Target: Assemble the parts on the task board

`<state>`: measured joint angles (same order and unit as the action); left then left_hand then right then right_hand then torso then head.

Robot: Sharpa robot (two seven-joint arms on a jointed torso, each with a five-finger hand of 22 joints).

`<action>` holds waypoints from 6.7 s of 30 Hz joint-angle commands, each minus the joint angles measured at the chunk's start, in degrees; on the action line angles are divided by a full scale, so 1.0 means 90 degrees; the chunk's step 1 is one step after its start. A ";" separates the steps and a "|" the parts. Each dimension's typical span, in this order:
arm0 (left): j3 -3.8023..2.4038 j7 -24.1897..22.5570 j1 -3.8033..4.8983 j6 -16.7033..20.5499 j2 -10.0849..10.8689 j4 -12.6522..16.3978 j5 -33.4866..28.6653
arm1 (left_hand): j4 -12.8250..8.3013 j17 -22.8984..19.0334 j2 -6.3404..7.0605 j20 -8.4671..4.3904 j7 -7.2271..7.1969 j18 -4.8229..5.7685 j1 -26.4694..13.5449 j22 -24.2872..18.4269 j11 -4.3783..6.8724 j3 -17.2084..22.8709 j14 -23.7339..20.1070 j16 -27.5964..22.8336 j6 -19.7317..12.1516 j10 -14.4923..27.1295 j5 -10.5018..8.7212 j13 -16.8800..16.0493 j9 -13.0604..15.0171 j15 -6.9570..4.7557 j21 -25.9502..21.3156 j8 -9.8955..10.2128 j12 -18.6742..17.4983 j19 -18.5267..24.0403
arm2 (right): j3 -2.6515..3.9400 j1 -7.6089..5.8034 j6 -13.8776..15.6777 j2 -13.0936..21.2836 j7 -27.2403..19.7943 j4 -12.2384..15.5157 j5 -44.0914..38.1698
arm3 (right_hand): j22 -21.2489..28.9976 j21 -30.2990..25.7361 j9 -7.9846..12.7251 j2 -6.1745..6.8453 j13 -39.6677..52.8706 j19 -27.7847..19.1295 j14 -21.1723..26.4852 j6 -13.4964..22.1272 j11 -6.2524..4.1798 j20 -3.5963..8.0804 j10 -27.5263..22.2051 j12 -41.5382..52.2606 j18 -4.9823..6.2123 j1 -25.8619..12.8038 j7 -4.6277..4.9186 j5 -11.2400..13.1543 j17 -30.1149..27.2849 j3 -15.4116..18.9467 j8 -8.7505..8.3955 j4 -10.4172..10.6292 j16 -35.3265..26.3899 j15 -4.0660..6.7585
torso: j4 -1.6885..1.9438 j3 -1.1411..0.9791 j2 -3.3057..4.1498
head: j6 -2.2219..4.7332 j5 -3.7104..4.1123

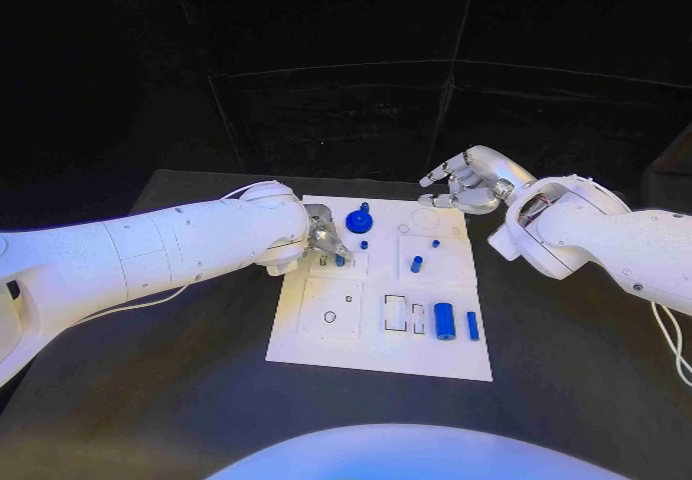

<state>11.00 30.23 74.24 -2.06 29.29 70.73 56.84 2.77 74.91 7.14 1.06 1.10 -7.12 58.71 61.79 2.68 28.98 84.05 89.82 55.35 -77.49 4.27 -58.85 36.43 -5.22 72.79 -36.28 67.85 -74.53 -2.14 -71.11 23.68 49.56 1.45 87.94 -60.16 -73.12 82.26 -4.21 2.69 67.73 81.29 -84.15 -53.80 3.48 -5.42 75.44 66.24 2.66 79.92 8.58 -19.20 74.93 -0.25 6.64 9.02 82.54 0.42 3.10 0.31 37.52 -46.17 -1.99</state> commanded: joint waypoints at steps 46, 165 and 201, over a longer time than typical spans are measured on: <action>-0.0538 -0.0151 0.0503 -0.0831 -0.0061 -0.1191 -0.0298 | 0.1382 0.1385 -0.0474 0.0118 0.0301 0.0043 0.0759 -0.0384 -0.0249 -0.3579 0.0591 -0.0127 -0.0542 0.0472 -0.0170 0.0449 -0.0237 0.0129 -0.0356 0.0567 -0.0285 0.0207 | 0.0003 -0.0012 -0.0061 -0.0011 0.0001 -0.0075 0.0009 | 0.0050 -0.0054 0.0013 -0.0031 -0.0027 -0.0058 -0.0327 -0.0005 0.0010 0.0008 -0.0050 -0.0046 0.0120 -0.0010 0.0015 -0.0004 0.0286 0.0026 0.0027 -0.0018 -0.0056 0.0044 | 0.0006 0.0005 0.0005 | 0.0116 0.0011; -0.0365 -0.0758 0.0228 -0.1038 -0.0567 -0.2115 -0.0155 | 0.0122 0.1448 -0.0796 0.0080 0.0208 0.0065 0.1492 -0.0152 -0.0157 0.0133 0.0608 -0.0093 -0.0371 0.0413 -0.0168 0.0457 -0.0497 0.0066 -0.0341 0.0353 -0.0283 0.0089 | 0.0002 -0.0011 -0.0130 -0.0240 -0.0065 -0.0184 0.0041 | 0.0055 -0.0064 0.0014 -0.0079 -0.0020 -0.0054 -0.0332 -0.0005 0.0008 0.0010 -0.0037 -0.0023 0.0120 -0.0003 0.0015 -0.0100 0.0287 0.0021 0.0047 -0.0011 -0.0063 0.0045 | 0.0055 -0.0003 -0.0029 | 0.0025 0.0031; -0.0336 -0.0880 -0.0013 -0.0230 0.0860 0.0293 -0.0179 | -0.0195 0.1471 -0.0521 0.0072 0.0193 0.0089 0.0998 0.0006 -0.0140 0.0976 0.0615 -0.0079 -0.0383 0.0325 -0.0166 0.0446 -0.0442 0.0054 -0.0251 0.0170 -0.0237 -0.0008 | -0.0001 -0.0003 -0.0167 -0.0273 -0.0128 -0.0298 0.0100 | 0.0056 -0.0066 0.0015 -0.0083 -0.0024 -0.0053 -0.0332 -0.0006 0.0008 0.0010 -0.0039 -0.0024 0.0120 -0.0009 0.0015 -0.0128 0.0286 0.0024 0.0052 -0.0006 -0.0066 0.0046 | 0.0038 -0.0006 -0.0019 | 0.0021 -0.0107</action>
<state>7.99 23.09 74.11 -4.78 36.99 73.16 55.30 7.42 74.91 2.65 1.67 2.99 -6.65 67.90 61.81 1.32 30.87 83.95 88.98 52.02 -74.11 2.66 -54.81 32.42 -4.70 70.36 -34.45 65.67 -74.23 -2.17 -71.05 22.53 47.16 0.93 85.21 -59.49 -72.69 82.04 -4.17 2.46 67.53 81.08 -84.14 -53.80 3.48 -5.21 75.44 66.05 2.66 79.69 8.59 -20.16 74.91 -0.25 6.88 9.02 82.35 0.42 3.49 0.34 37.28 -45.99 -2.94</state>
